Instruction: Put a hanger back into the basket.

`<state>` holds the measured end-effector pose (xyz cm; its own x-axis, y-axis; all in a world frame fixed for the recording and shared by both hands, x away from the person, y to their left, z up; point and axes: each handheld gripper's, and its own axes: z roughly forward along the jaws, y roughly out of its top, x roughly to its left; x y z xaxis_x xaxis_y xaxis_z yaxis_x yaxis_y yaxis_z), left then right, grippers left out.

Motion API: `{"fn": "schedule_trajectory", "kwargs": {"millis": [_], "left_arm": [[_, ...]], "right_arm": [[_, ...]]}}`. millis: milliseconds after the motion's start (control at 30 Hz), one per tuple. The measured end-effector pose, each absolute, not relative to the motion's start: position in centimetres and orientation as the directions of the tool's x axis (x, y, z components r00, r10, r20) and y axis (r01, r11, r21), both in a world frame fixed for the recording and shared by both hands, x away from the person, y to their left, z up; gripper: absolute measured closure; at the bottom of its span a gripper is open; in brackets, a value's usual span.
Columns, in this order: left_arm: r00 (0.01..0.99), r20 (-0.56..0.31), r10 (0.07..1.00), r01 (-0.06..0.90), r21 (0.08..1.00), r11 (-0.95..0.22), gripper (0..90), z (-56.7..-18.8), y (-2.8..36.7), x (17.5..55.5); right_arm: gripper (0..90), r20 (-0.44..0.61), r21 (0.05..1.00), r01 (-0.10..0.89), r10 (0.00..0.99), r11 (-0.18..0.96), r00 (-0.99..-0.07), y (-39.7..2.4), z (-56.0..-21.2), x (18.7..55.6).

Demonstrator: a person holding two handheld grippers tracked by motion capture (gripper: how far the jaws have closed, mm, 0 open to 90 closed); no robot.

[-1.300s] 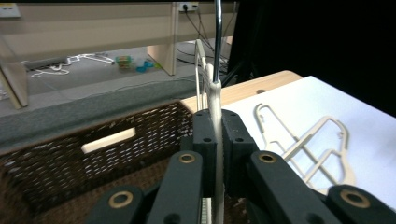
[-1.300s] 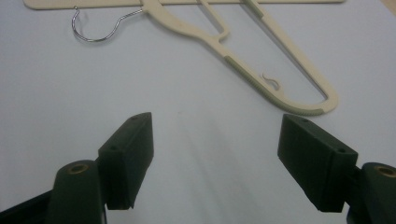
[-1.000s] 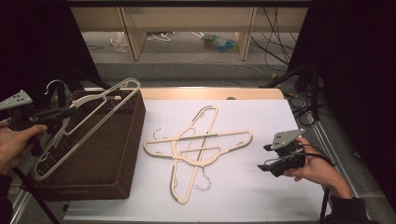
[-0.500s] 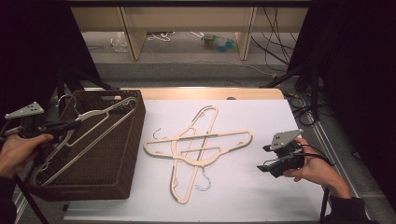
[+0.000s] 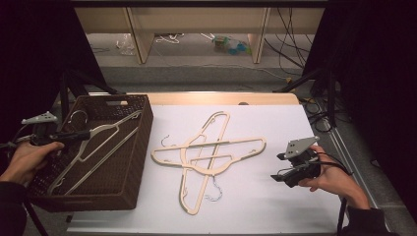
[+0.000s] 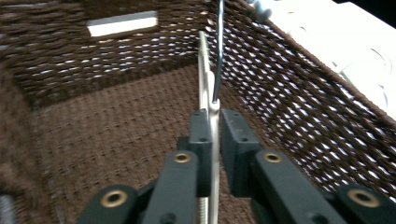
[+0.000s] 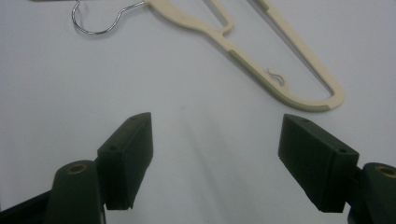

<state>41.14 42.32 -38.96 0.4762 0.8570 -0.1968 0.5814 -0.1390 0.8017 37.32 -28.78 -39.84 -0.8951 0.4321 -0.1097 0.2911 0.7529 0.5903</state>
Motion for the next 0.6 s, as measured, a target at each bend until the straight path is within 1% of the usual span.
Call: {"fn": "schedule_trajectory", "kwargs": {"millis": [67, 100, 133, 167, 200, 233, 267, 300, 367, 400, 433, 467, 533, 567, 600], "left_arm": [[0.456, -0.165, 0.875, 0.585, 0.797, -0.154, 80.0, -38.9, 42.6, 41.0], [0.447, -0.166, 0.879, 0.590, 0.794, -0.150, 78.7, -38.9, 42.7, 40.8], [0.435, -0.165, 0.885, 0.592, 0.793, -0.143, 74.6, -38.9, 42.7, 40.7], [0.426, -0.144, 0.893, 0.584, 0.797, -0.150, 72.3, -38.8, 42.7, 40.5], [0.435, -0.133, 0.891, 0.580, 0.798, -0.164, 72.3, -38.8, 42.8, 40.4], [0.422, -0.085, 0.903, 0.576, 0.794, -0.195, 71.6, -38.6, 42.6, 40.1], [0.411, -0.045, 0.911, 0.577, 0.786, -0.222, 68.7, -38.6, 42.5, 40.0], [0.400, -0.037, 0.916, 0.581, 0.783, -0.222, 64.8, -38.5, 42.2, 39.8], [0.388, -0.070, 0.919, 0.583, 0.791, -0.186, 58.0, -38.2, 41.6, 39.5], [0.369, -0.071, 0.927, 0.579, 0.798, -0.169, 55.7, -37.8, 41.2, 39.2], [0.360, -0.059, 0.931, 0.570, 0.804, -0.169, 51.0, -37.5, 40.9, 39.0], [0.342, -0.070, 0.937, 0.549, 0.824, -0.139, 47.9, -37.1, 40.4, 38.6], [0.353, -0.118, 0.928, 0.503, 0.860, -0.082, 44.0, -36.2, 39.1, 37.5], [0.360, -0.120, 0.925, 0.486, 0.871, -0.076, 44.0, -35.8, 38.5, 37.1], [0.377, -0.121, 0.918, 0.455, 0.888, -0.069, 42.0, -35.2, 37.3, 36.3]], "right_arm": [[27.0, -0.109, 0.590, 0.291, 0.432, 0.753, -0.895, -28.8, -39.8, 37.3], [27.0, -0.109, 0.590, 0.291, 0.432, 0.753, -0.895, -28.8, -39.9, 37.3], [27.0, -0.107, 0.588, 0.293, 0.432, 0.754, -0.895, -28.8, -39.9, 37.3], [26.9, -0.109, 0.589, 0.293, 0.432, 0.754, -0.895, -28.7, -39.9, 37.3], [26.9, -0.109, 0.589, 0.293, 0.432, 0.754, -0.895, -28.7, -39.9, 37.3], [27.0, -0.108, 0.589, 0.291, 0.430, 0.754, -0.896, -28.7, -39.9, 37.4], [26.9, -0.108, 0.589, 0.291, 0.431, 0.754, -0.896, -28.7, -39.9, 37.4], [26.9, -0.110, 0.589, 0.291, 0.431, 0.754, -0.896, -28.7, -40.0, 37.4], [26.9, -0.108, 0.586, 0.291, 0.429, 0.756, -0.897, -28.6, -40.0, 37.4], [26.9, -0.104, 0.587, 0.292, 0.428, 0.755, -0.898, -28.5, -40.0, 37.4], [26.9, -0.104, 0.589, 0.288, 0.425, 0.755, -0.899, -28.5, -40.1, 37.4], [26.9, -0.104, 0.590, 0.287, 0.424, 0.755, -0.900, -28.4, -40.1, 37.4], [26.8, -0.107, 0.590, 0.283, 0.420, 0.756, -0.901, -28.3, -40.2, 37.4], [26.8, -0.107, 0.590, 0.283, 0.420, 0.756, -0.901, -28.3, -40.2, 37.4], [26.8, -0.107, 0.589, 0.282, 0.420, 0.757, -0.901, -28.3, -40.2, 37.4]]}}
